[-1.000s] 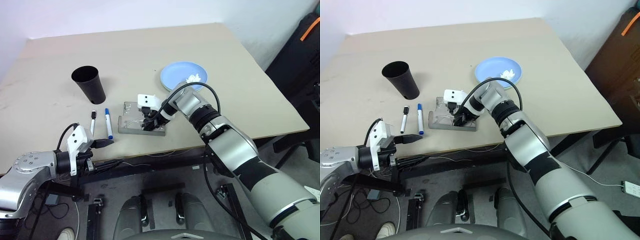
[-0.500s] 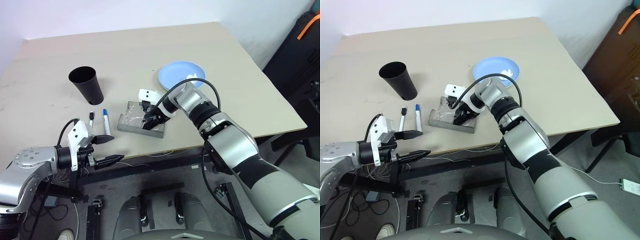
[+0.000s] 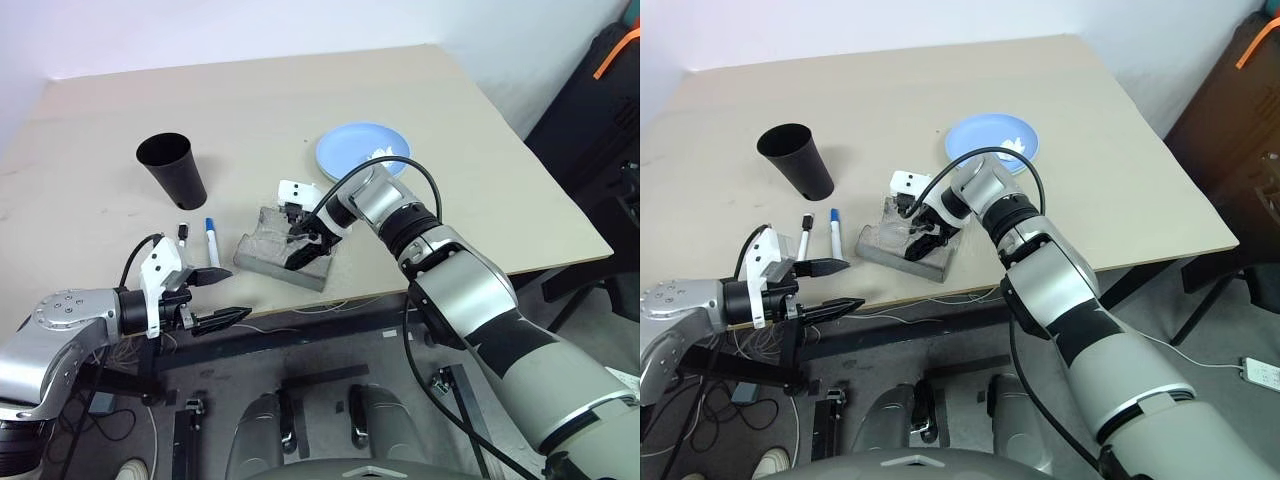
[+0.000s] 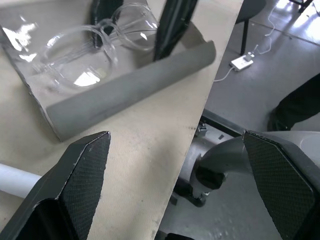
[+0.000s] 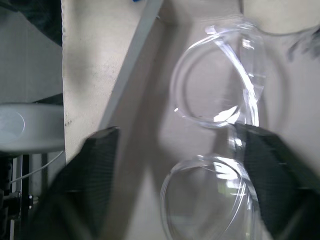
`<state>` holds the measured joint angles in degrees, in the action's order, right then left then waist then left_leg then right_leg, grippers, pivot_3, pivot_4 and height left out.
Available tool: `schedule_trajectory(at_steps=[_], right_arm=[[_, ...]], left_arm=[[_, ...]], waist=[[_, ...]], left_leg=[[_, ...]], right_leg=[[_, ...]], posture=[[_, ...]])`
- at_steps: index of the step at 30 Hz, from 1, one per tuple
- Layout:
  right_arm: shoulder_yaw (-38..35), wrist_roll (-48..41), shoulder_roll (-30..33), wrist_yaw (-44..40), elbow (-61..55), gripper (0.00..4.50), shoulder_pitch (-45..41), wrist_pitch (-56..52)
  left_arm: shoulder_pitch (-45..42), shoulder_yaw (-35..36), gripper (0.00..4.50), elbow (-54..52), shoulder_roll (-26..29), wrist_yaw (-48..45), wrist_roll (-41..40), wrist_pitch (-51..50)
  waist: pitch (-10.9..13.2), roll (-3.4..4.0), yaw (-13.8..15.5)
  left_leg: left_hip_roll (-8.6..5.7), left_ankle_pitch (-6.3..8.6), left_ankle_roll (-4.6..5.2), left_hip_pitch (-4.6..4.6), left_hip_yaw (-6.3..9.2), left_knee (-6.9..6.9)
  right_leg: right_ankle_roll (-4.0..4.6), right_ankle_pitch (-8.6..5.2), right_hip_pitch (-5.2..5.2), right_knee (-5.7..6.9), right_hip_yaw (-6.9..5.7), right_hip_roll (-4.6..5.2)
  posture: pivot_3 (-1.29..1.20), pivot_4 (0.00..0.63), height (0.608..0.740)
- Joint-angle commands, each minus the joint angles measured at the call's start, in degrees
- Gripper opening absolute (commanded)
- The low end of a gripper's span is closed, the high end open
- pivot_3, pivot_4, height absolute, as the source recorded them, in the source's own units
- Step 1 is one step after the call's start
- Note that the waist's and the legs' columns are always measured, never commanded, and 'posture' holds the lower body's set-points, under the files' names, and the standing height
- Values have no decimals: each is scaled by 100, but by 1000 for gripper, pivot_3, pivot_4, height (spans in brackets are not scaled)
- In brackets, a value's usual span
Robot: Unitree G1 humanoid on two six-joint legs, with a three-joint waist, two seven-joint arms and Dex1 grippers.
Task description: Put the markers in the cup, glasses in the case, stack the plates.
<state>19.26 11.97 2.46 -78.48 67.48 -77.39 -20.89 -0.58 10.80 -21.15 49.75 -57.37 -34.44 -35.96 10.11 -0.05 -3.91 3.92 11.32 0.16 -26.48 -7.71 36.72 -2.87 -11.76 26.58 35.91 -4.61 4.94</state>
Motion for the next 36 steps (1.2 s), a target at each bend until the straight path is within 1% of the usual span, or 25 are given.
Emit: schedule_trajectory(at_steps=[1, 7, 15, 26, 36], right_arm=[[-215, -212, 8, -76, -102, 4472, -222, -109], [-253, -273, -2, -250, -79, 4472, -268, -430], [-460, -403, 5, -73, -27, 4472, -413, -760], [-372, -402, 146, -170, -260, 4472, -362, -1140], [-187, -388, 93, -333, -541, 4472, -132, -1534]], left_arm=[[-73, 67, 4437, -191, 48, -2, -91, -27], [-98, 66, 4437, -202, 50, -1, -96, -92], [-128, 50, 4437, -226, 31, 35, -123, -186], [-140, 41, 4437, -219, 24, 48, -125, -235], [-219, -49, 4437, -119, 17, 9, -89, -209]], waist=[[0, 0, 0], [0, 0, 0], [0, 0, 0], [0, -1, 1], [0, -1, 2]], left_leg=[[0, 0, 0, 0, 0, 1], [0, 0, 0, 0, 1, 9], [1, 0, 0, 0, 3, 16], [1, 0, 0, -2, 3, 16], [1, 0, 0, -2, 3, 16]], right_leg=[[0, 0, 0, 0, 0, 0], [0, 0, -1, 8, 0, 0], [1, 0, -1, 12, 0, 1], [1, 0, 0, 12, 0, 2], [1, 0, -1, 12, 0, 2]], posture=[[0, 150, 740], [0, 150, 740], [0, 150, 740], [0, 150, 740], [0, 150, 740]])
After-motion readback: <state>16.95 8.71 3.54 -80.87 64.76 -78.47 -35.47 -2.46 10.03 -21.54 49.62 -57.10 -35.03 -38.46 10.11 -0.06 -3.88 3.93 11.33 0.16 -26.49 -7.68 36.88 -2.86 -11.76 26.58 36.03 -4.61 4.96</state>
